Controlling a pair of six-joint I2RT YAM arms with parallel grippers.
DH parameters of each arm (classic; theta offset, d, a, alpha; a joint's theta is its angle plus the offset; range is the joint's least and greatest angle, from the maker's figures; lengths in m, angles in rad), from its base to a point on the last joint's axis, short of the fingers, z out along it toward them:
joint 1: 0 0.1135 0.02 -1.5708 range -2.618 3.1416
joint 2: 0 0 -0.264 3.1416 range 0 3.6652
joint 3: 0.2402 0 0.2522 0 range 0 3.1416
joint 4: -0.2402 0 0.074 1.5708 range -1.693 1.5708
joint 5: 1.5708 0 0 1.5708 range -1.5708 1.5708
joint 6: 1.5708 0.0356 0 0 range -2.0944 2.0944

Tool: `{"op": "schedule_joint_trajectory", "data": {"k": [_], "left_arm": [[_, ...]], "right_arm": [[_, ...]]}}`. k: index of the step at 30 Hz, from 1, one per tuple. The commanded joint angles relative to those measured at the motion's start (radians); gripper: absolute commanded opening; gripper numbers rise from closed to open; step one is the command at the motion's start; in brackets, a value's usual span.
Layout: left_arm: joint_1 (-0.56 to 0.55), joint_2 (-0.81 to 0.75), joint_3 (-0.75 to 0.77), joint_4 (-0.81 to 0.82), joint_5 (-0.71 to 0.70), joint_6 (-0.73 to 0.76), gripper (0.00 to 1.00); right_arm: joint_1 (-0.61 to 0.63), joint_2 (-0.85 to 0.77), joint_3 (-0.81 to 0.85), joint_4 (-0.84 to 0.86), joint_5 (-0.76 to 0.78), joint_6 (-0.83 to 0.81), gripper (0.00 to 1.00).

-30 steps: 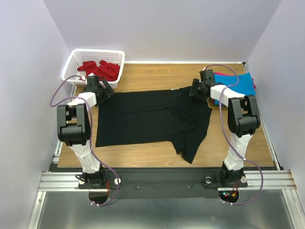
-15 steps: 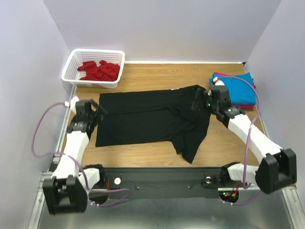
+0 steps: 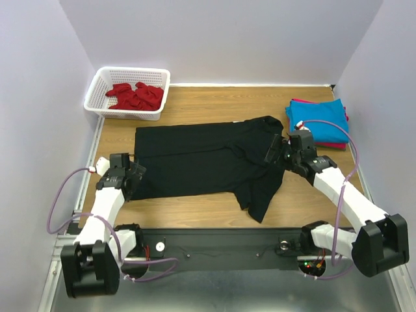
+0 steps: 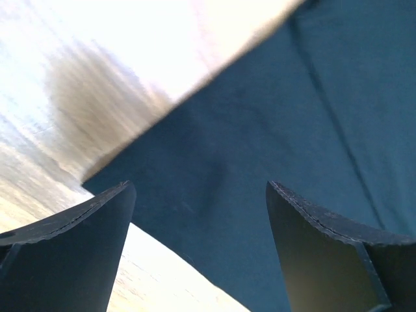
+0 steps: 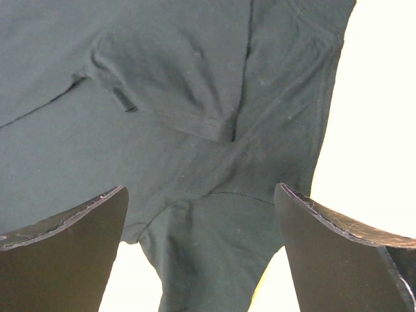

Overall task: Fold and stack the t-shirts
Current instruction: Fold the tshirt

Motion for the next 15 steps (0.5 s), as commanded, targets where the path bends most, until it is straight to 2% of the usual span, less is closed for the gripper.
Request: {"op": "schedule_joint_trajectory", "data": {"k": [1, 4, 9, 15], "left_arm": [[-0.006, 0.141, -0.002, -0.027, -0.059, -0.048, 0.93], [-0.009, 0.252, 0.039, -0.061, -0.059, -0.031, 0.92], [-0.017, 0.296, 0.001, -0.014, -0.072, -0.040, 0.86], [-0.015, 0.244, -0.027, -0.001, -0.063, -0.051, 0.65]], "right_arm": [[-0.003, 0.032, 0.020, 0.013, 0.024, 0.044, 1.00], [-0.003, 0.053, 0.021, 0.014, 0.039, 0.058, 1.00], [-0.003, 0.056, 0.014, 0.019, 0.047, 0.078, 1.00], [-0.003, 0.035, 0.008, 0.017, 0.042, 0.084, 1.00]]}}
